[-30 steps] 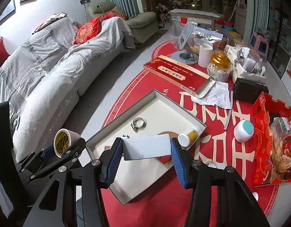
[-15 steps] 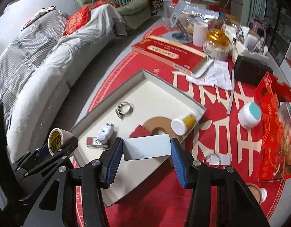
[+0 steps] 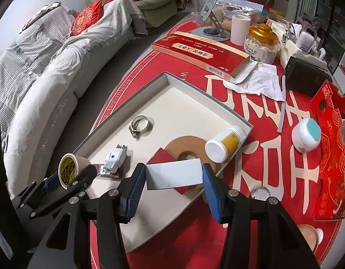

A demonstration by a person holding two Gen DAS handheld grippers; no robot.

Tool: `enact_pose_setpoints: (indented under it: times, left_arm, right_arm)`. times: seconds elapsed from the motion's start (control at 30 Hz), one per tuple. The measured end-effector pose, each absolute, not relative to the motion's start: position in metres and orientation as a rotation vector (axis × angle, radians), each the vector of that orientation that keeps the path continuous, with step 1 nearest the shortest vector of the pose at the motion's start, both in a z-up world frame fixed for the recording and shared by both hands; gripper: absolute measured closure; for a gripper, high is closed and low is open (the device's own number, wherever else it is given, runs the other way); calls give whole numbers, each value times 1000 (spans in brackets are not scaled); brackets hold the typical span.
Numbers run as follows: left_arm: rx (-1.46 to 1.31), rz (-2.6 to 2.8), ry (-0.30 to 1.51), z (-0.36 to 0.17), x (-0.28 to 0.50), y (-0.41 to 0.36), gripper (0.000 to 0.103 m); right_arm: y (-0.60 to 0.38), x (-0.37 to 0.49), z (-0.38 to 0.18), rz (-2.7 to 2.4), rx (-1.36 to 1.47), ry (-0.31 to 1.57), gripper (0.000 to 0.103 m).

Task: Organize rigid objects
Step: 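Carry the tape roll with the left tool while the right tool carries the card over the tray, then lower the tape roll and card into the tray and open both tools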

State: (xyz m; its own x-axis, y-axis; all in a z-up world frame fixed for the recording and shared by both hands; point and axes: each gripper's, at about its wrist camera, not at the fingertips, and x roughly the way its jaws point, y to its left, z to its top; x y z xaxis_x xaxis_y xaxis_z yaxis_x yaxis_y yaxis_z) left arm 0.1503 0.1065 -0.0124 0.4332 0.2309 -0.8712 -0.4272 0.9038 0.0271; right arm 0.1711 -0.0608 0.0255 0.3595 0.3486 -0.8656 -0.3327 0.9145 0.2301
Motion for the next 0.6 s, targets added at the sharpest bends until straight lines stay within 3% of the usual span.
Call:
enact_pose_setpoints:
  times: [0.6]
  left_arm:
    - [-182,392,1079,-40,169,101,51]
  right_arm:
    - [-44,196,1,436,-24,1137,51]
